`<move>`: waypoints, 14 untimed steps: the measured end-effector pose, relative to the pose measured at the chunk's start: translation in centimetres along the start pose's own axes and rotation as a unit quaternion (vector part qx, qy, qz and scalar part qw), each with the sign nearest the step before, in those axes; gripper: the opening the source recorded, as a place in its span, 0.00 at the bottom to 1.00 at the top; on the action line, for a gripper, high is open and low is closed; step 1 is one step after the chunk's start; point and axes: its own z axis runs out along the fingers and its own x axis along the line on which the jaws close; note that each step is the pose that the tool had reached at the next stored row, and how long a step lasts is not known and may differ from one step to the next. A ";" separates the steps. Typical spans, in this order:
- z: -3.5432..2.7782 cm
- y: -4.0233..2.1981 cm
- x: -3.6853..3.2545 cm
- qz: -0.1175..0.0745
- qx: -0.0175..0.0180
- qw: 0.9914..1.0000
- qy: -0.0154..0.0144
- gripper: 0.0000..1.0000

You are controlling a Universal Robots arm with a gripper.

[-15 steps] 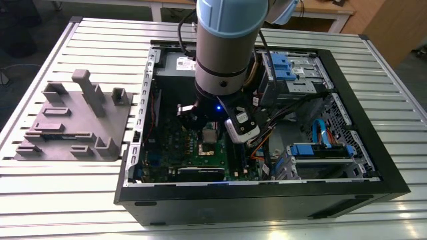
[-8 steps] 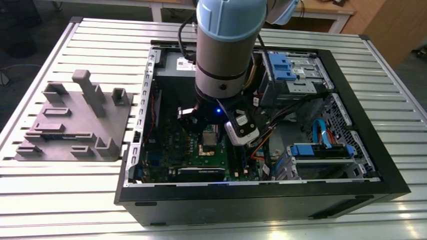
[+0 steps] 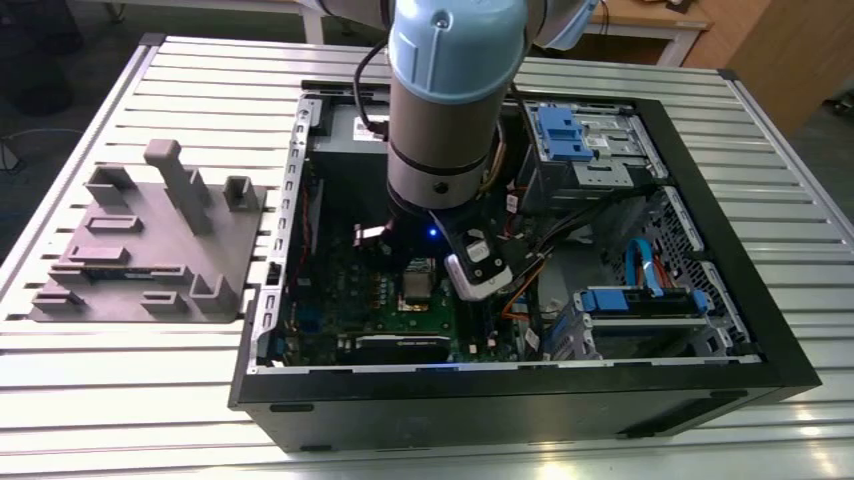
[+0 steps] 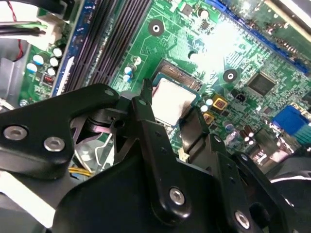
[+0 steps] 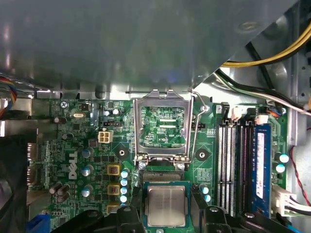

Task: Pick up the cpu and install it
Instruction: 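Place the cpu into insertion slot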

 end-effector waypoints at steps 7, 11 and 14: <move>0.11 0.00 0.03 0.000 0.000 1.000 0.000 0.47; 0.19 0.00 0.03 0.000 0.000 1.000 0.000 0.47; 0.36 -0.01 0.08 0.000 0.000 1.000 0.000 0.47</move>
